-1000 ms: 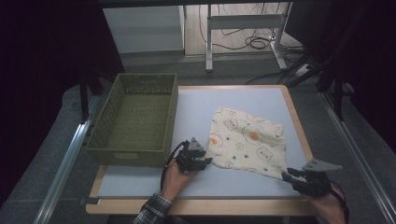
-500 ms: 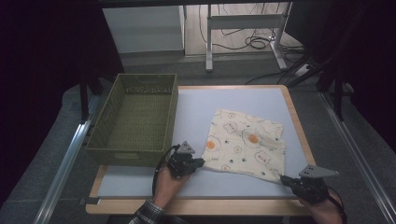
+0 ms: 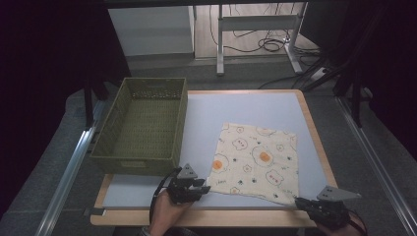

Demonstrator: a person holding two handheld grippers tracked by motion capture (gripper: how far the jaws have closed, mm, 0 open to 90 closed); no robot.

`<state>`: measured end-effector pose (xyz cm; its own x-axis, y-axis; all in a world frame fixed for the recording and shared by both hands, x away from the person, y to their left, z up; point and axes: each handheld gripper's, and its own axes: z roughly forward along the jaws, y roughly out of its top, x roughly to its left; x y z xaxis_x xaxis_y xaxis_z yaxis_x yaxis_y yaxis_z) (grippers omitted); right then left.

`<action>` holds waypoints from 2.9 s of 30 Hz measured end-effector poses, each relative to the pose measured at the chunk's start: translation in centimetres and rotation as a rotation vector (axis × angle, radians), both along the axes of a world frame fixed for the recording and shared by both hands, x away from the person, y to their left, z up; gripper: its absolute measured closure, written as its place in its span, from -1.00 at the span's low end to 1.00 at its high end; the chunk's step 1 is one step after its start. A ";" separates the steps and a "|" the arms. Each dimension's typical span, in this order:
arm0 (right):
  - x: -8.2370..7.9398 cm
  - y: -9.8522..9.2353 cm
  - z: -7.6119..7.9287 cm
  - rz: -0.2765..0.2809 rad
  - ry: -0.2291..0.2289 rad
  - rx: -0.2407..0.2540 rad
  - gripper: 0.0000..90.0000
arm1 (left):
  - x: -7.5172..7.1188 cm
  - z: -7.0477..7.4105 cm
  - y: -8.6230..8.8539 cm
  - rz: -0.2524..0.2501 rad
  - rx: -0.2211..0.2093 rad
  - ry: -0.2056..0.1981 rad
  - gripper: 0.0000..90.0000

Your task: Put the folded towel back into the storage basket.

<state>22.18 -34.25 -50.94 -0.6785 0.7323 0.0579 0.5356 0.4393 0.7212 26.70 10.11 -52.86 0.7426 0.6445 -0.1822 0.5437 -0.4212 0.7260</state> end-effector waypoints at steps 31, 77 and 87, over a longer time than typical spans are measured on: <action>8.9 -0.8 0.6 -0.152 -0.045 0.058 0.06 | 13.0 1.0 -4.8 0.084 -0.023 -0.088 -0.11; 24.1 -0.9 -0.9 -0.286 -0.049 -0.034 0.36 | 23.8 -0.9 -7.5 0.209 0.097 -0.112 0.14; 23.7 -0.3 -1.0 -0.286 -0.049 -0.033 0.92 | 23.7 -1.0 -7.8 0.127 0.061 -0.088 0.87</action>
